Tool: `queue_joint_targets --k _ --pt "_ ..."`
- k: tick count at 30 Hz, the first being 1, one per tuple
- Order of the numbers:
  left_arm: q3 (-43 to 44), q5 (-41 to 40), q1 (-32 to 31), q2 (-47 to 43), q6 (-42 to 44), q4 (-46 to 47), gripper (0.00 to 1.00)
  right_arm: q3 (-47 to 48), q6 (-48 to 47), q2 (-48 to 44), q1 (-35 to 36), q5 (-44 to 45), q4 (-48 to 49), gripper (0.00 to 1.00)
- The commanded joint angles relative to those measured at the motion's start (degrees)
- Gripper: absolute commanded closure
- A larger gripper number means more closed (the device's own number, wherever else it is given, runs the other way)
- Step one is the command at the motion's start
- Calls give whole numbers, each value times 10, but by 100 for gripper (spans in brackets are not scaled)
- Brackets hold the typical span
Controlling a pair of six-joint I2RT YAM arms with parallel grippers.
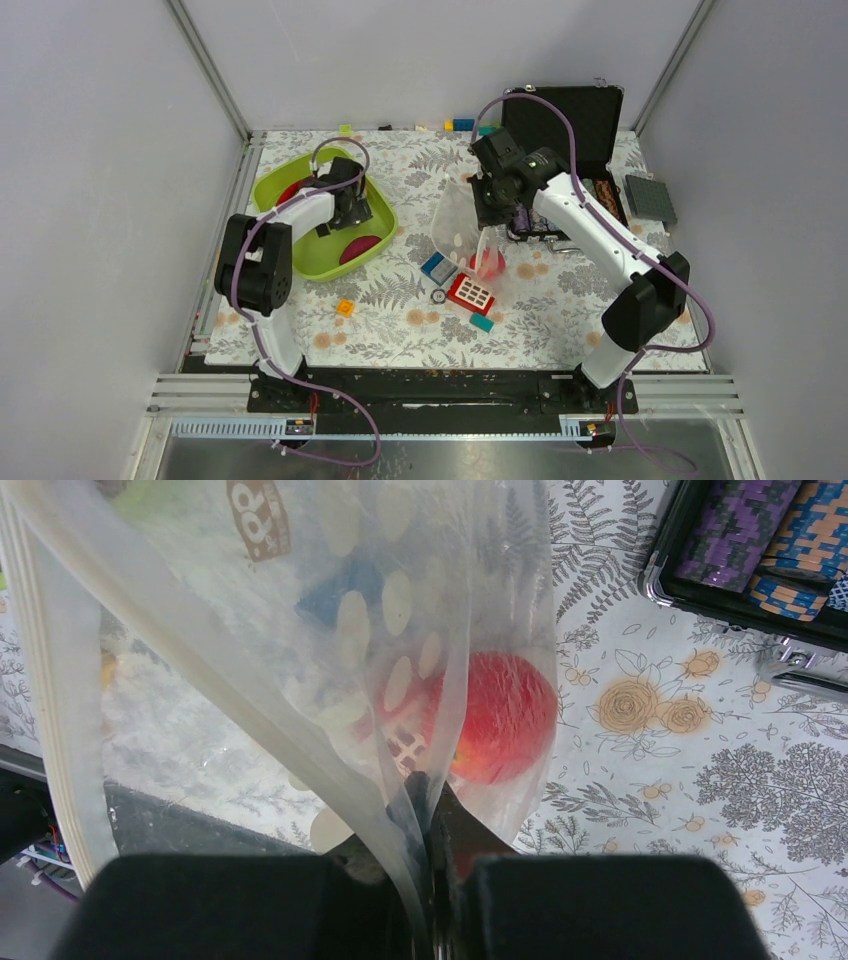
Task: Place the food in the zip-top bag and seal the zipper
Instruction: Pick up the fake vegetable from the bin.
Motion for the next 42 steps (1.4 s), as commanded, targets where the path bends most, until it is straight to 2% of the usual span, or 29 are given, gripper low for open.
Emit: queue_joint_targets --k 1,9,14,17,22,25,28,31,32,42 --pt "5 31 11 -65 42 52 11 41 -6 9 -5 12 -19 91" --pt "2 44 20 -41 44 86 11 63 -5 16 -11 24 -35 91" --pt "-6 83 46 -7 -2 97 14 82 1 24 -15 41 -56 91" --pt "-15 64 51 1 -15 112 17 82 3 23 -19 46 -58 91" --pt "-6 70 63 20 -42 140 30 92 9 32 -25 48 -67 91" --pt "-2 82 67 26 -48 146 41 94 14 36 -26 43 -66 91" --pt "-4 100 68 19 -45 149 64 93 14 35 -25 44 -66 91" --pt "-15 107 68 2 -45 148 94 92 13 35 -26 43 -67 92" --pt "-18 110 68 -7 -46 147 100 92 12 34 -25 42 -67 92" --pt "-88 133 68 -147 -45 150 100 66 4 12 -25 13 -40 92"
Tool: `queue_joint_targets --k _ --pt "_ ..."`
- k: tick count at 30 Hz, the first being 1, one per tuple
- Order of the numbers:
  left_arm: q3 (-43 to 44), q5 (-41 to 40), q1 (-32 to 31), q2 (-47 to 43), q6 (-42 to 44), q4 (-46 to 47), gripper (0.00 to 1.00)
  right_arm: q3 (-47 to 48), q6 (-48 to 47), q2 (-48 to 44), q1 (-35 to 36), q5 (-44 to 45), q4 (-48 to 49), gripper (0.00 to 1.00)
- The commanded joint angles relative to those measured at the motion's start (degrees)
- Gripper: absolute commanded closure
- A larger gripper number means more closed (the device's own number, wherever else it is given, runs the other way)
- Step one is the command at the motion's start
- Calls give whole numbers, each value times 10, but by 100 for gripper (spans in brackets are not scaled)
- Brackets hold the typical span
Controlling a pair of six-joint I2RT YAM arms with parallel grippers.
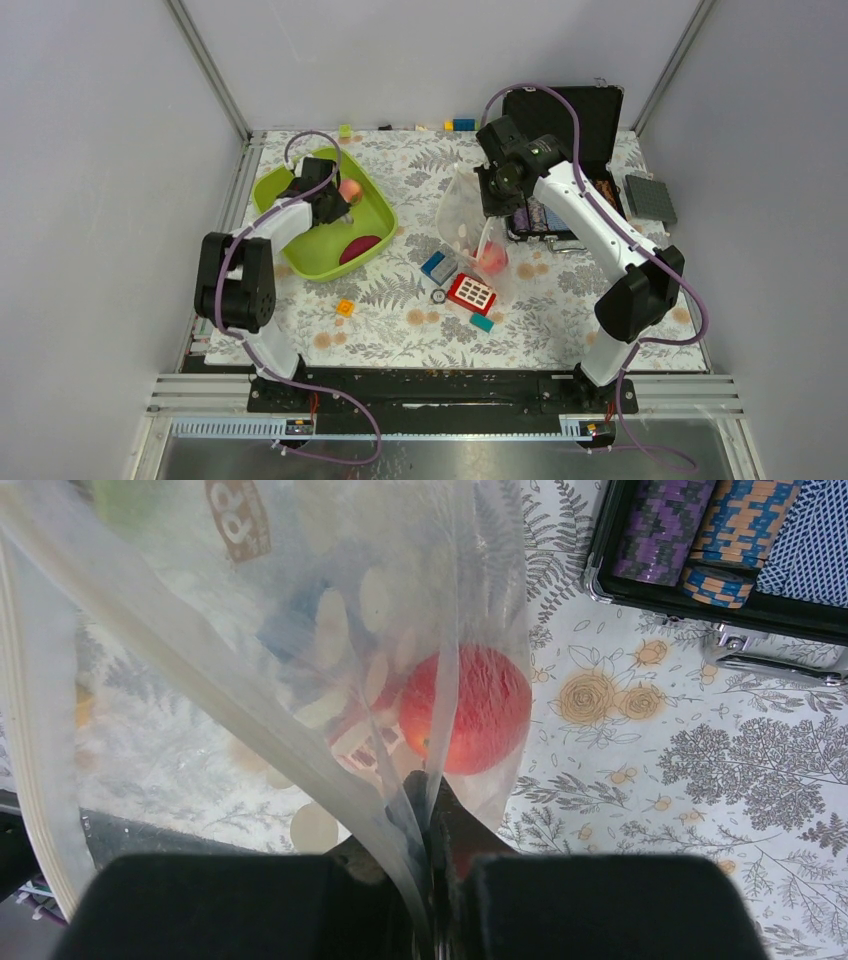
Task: Place the food in the zip-top bag and seal the zipper
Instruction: Pick up the fake vegetable from the bin, then place the fake vegetable in the zipper food storage bag.
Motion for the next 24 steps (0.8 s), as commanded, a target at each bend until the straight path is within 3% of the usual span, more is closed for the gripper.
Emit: queue_joint_targets --k 1,5,10,15,20,24 --pt "-36 16 4 -102 1 23 100 -4 -5 -27 -2 -21 16 92" --pt "-70 50 3 -177 5 27 100 -12 -14 -33 -3 -34 30 92" --pt "-80 244 -10 -251 46 75 100 -21 -27 -40 -3 -68 51 92" --pt "-69 437 -89 -306 88 164 100 -22 -31 -40 -3 -87 61 92" --pt "-57 475 -199 -328 99 226 100 -29 -26 -43 -2 -105 72 92" --pt "-51 493 -231 -305 69 272 100 -38 -13 -48 -2 -110 79 92"
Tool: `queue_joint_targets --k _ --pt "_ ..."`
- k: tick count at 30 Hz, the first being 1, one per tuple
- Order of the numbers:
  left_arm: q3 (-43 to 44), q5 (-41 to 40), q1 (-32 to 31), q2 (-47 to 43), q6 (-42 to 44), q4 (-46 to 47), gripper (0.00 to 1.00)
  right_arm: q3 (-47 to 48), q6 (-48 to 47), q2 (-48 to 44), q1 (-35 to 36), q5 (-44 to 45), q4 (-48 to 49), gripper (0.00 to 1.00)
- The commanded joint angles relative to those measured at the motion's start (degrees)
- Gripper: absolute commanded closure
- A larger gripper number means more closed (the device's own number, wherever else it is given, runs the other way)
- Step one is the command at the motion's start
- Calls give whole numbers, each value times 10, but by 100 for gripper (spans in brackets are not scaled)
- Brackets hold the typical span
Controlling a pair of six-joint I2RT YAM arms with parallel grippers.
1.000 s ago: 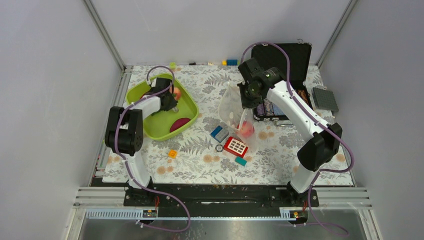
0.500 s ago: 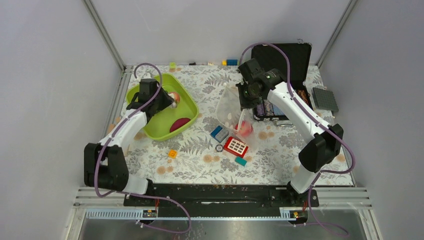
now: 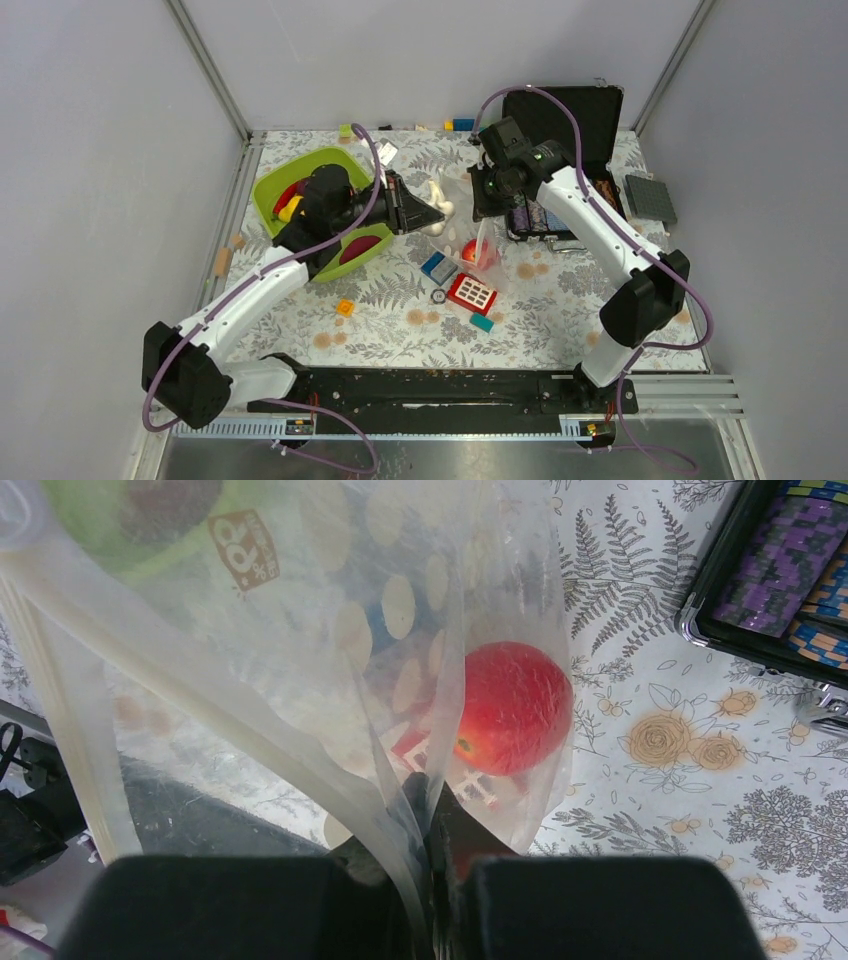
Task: Place the food in the zip-top bag and seal the zipper
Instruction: Place the fake vegetable in the zipper food storage bag.
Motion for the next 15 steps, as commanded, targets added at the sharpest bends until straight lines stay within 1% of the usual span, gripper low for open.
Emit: queue_joint_targets --k 1,5,7,9,10,13,15 --pt "29 54 -19 24 -10 83 100 -9 10 -30 -2 -21 19 92" --pt "47 57 -32 81 -37 77 100 -27 22 -44 -2 -24 38 91" --pt "64 51 -36 106 -32 47 99 -29 27 -47 -2 -24 40 91" --pt "74 25 -40 116 -15 10 96 -30 29 -51 -2 -22 40 89" --pt "77 14 -42 117 -4 -7 90 -30 30 -53 -2 -22 40 87" --pt "78 -13 -50 104 26 -35 68 -33 30 -56 -2 -21 42 85" --pt "75 -19 -55 93 34 -39 48 -33 29 -55 -3 -21 43 84"
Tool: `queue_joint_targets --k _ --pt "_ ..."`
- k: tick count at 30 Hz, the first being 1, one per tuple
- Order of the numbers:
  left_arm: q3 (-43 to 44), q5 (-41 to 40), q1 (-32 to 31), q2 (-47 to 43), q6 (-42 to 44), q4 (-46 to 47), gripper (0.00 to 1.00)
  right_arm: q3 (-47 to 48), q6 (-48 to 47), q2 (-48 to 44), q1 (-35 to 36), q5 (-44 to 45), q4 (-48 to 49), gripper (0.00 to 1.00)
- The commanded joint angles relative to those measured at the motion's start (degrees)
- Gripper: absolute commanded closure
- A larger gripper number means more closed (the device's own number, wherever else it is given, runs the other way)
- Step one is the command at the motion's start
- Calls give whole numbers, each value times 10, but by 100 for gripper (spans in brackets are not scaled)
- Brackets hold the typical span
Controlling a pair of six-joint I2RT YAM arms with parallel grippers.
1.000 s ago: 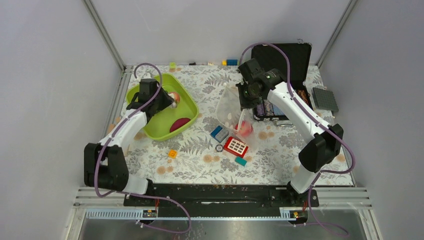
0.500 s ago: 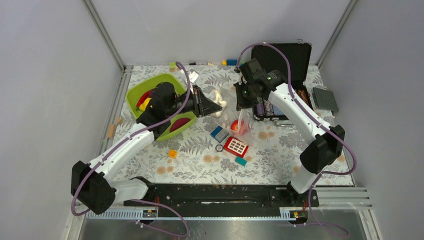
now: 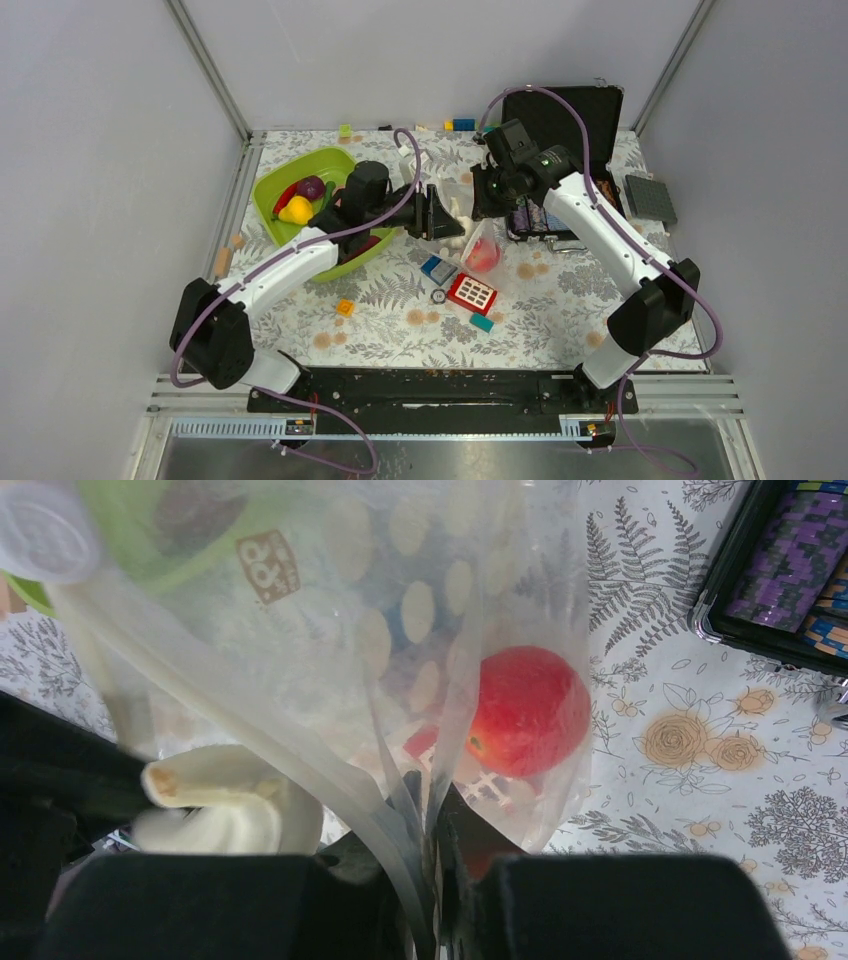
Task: Place the food in the zip-top bag and seal the zipper
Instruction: Place the fake vegetable in the zipper food storage bag.
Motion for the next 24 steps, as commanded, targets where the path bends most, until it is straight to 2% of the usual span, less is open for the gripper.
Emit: queue_joint_targets --k 1,3,5,6,11,20,24 --pt "30 -25 -13 -36 37 -6 38 0 7 -24 -2 -13 16 84" --pt "32 -19 -16 -41 44 -9 29 1 6 -24 -2 -13 16 84" --pt "28 -11 -22 -51 58 -9 9 -2 5 -27 -2 -11 20 84" --pt "26 -12 -25 -57 63 -10 2 -3 5 -29 -2 -10 24 84" --pt "21 -39 -26 -95 82 -25 1 -4 4 -33 -2 -8 26 84" --pt "35 -283 -21 -126 151 -129 1 -18 -18 -43 -5 22 18 84" --pt "18 -327 4 -126 160 -134 1 -23 -27 -39 -6 42 16 85"
